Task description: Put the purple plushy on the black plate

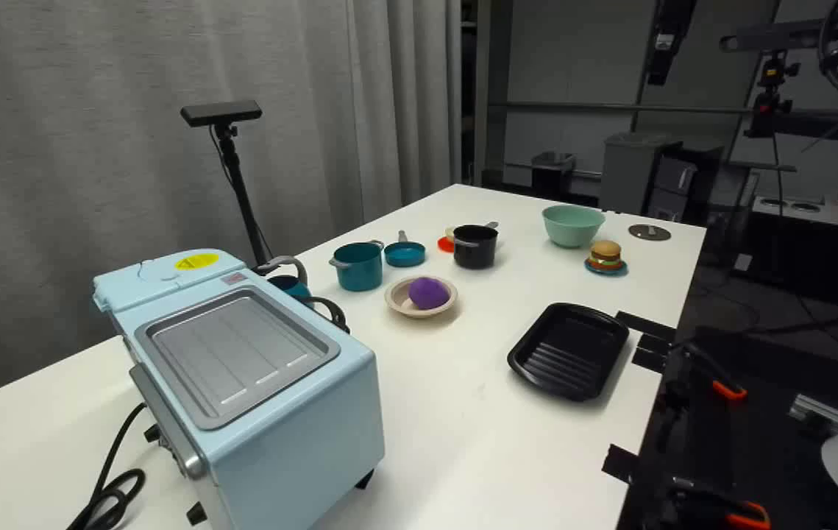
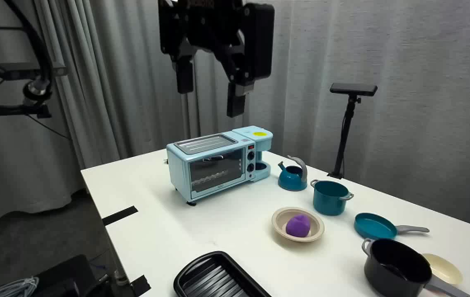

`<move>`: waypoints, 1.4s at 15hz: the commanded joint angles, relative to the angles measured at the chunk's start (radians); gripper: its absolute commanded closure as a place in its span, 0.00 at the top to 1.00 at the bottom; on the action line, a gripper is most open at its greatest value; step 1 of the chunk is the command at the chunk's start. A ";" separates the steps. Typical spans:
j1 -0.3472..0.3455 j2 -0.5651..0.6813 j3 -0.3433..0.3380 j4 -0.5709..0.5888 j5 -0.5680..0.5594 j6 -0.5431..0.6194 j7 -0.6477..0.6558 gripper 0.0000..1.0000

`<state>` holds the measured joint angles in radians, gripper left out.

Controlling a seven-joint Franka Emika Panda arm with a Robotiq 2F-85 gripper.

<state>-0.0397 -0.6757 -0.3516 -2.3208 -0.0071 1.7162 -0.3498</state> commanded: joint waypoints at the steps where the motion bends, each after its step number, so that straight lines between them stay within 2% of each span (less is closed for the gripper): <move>1: -0.027 0.008 0.019 0.003 0.014 -0.003 -0.014 1.00; 16: -0.027 0.008 0.019 0.003 0.014 -0.003 -0.014 1.00; 21: -0.022 0.133 0.009 0.088 0.002 -0.005 -0.021 1.00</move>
<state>-0.0403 -0.6409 -0.3486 -2.3063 -0.0073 1.7167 -0.3498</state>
